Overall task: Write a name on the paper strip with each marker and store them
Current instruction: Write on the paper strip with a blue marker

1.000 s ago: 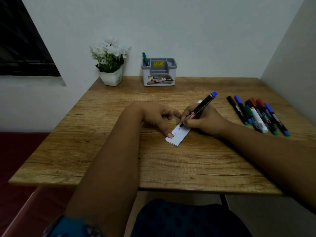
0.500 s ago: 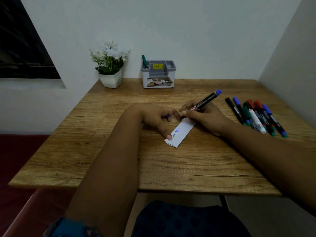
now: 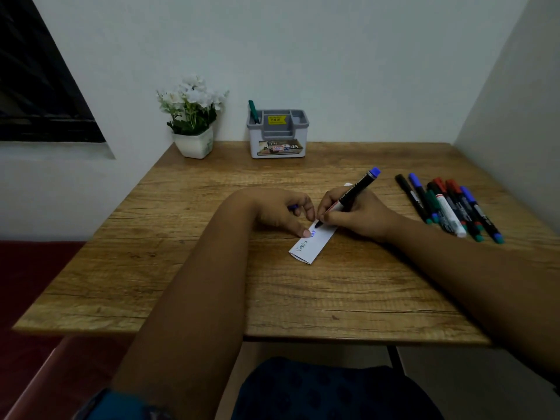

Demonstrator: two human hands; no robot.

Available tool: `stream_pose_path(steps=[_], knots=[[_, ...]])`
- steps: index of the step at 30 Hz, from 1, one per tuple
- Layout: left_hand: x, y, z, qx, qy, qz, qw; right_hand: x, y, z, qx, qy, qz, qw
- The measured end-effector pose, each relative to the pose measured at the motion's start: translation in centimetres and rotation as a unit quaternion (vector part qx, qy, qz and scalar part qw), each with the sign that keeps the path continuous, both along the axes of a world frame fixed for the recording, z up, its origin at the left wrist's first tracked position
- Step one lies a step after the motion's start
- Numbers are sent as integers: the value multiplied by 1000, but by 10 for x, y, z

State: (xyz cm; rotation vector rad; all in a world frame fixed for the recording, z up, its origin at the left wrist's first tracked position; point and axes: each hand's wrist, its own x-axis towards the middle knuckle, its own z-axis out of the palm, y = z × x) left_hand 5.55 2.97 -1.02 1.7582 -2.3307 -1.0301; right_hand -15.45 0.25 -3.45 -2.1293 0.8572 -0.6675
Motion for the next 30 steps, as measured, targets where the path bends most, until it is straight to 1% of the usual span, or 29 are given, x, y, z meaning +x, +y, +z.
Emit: stream_pose_path(steps=[5,10,14,19,24,28,30], knots=[[0,-2,-1,5,0,-1,1000,0,0,-1,-22,14,9,1000],[1,-2,-1,4,2,4,1000,-1,-2,-2,-16,18,8,1000],[1,-2,-1,4,4,6,1000,0,-3,-3,-15,2,-4,1000],[0,-1,0,12,11,7,1000,0,-2,-1,-24,21,2,1000],[-1,1,3,-1,5,6,1000,-1,-2,-1,-19,24,-5,999],[-2,3,4,0,3,8,1000,-2,-1,0,-26,-4,-28,999],[-2,4,4,-1,4,7,1000,-1,-1,1,-35,4,-31,999]])
